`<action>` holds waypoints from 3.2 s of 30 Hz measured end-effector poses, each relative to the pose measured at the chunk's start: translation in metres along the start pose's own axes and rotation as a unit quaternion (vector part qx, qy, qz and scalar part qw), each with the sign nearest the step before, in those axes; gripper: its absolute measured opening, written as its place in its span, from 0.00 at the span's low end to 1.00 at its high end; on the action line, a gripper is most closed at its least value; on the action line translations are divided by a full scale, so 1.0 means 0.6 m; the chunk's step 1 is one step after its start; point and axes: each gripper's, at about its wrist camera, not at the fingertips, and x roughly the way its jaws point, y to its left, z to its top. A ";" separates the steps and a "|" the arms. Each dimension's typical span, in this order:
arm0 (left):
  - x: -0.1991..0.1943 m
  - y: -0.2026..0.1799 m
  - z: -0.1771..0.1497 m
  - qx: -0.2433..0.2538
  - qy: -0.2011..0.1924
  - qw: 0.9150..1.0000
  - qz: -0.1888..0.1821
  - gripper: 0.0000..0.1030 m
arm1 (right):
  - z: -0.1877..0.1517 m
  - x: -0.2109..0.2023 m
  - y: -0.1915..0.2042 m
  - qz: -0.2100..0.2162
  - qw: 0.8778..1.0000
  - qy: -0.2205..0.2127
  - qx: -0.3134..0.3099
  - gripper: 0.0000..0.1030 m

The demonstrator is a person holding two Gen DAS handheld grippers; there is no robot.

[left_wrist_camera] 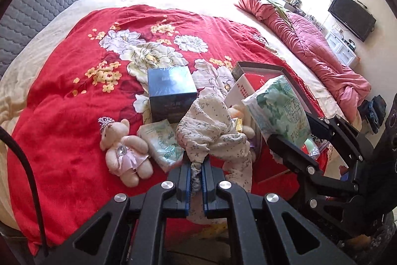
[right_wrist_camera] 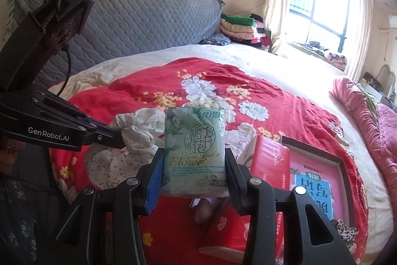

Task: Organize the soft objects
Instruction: 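Lift the white cloth and green tissue pack and carry them over the pink tray, then lower the green tissue pack into the tray and open the right tool while left tool lowers the white cloth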

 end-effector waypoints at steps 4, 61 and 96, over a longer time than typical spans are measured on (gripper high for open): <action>-0.008 -0.033 0.018 0.022 -0.017 1.000 0.008 0.06 | 0.004 -0.014 -0.022 -0.007 1.000 -0.016 0.026 0.45; 0.021 -0.378 0.139 0.176 -0.052 0.982 -0.032 0.06 | -0.078 -0.286 -0.336 -0.233 0.935 -0.107 0.244 0.45; 0.261 -0.395 0.100 0.177 0.071 0.981 -0.024 0.07 | -0.176 -0.129 -0.353 -0.173 0.948 0.051 0.263 0.46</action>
